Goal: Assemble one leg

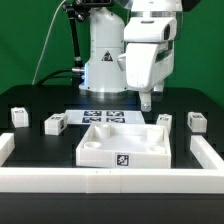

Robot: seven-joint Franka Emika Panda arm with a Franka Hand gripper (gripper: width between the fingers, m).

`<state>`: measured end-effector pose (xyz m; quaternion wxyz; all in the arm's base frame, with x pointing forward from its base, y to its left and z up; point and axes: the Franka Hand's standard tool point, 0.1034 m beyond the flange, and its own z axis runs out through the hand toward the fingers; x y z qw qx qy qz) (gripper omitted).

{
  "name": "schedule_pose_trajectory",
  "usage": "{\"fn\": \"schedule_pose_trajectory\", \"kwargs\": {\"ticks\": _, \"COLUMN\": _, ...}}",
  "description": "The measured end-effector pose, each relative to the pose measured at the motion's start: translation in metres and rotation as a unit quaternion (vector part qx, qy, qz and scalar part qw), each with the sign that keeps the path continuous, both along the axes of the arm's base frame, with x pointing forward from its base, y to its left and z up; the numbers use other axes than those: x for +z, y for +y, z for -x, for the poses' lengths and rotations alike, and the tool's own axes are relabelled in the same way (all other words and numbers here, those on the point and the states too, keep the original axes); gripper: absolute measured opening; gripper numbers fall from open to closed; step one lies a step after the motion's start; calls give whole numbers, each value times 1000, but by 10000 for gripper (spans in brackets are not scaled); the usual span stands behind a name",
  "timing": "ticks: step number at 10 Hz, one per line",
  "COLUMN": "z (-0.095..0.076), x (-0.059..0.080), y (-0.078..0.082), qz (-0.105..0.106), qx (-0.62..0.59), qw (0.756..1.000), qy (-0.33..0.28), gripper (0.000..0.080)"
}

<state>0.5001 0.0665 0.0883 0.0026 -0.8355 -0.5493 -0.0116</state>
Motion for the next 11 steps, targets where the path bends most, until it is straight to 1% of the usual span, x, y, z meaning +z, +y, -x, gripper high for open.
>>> {"fn": "schedule_pose_trajectory", "kwargs": {"ticks": 1, "z": 0, "x": -1, "y": -1, "qz": 0, "qx": 4, "qw": 1000, "qy": 0, "gripper": 650}}
{"fn": "schedule_pose_trajectory", "kwargs": {"ticks": 2, "z": 1, "x": -5, "y": -7, "qz": -1, "qx": 41, "qw": 999, "qy": -8, "gripper": 650}}
{"fn": "schedule_pose_trajectory", "kwargs": {"ticks": 4, "z": 27, "x": -29, "y": -22, "qz": -4, "qx": 71, "qw": 997, "qy": -6, "gripper": 650}}
{"fn": "schedule_pose_trajectory", "kwargs": {"ticks": 5, "z": 35, "x": -41, "y": -31, "qz": -6, "qx": 77, "qw": 997, "qy": 1, "gripper": 650}}
{"fn": "schedule_pose_trajectory", "kwargs": {"ticks": 7, "z": 45, "x": -67, "y": -39, "qz": -12, "qx": 66, "qw": 998, "qy": 11, "gripper": 650}}
{"fn": "schedule_pose_trajectory", "kwargs": {"ticks": 8, "z": 48, "x": -75, "y": -38, "qz": -14, "qx": 64, "qw": 998, "qy": 13, "gripper": 650}}
{"fn": "schedule_pose_trajectory", "kwargs": {"ticks": 9, "z": 51, "x": -80, "y": -37, "qz": -16, "qx": 63, "qw": 998, "qy": 16, "gripper": 650}}
{"fn": "schedule_pose_trajectory", "kwargs": {"ticks": 11, "z": 52, "x": -82, "y": -36, "qz": -16, "qx": 63, "qw": 998, "qy": 18, "gripper": 650}}
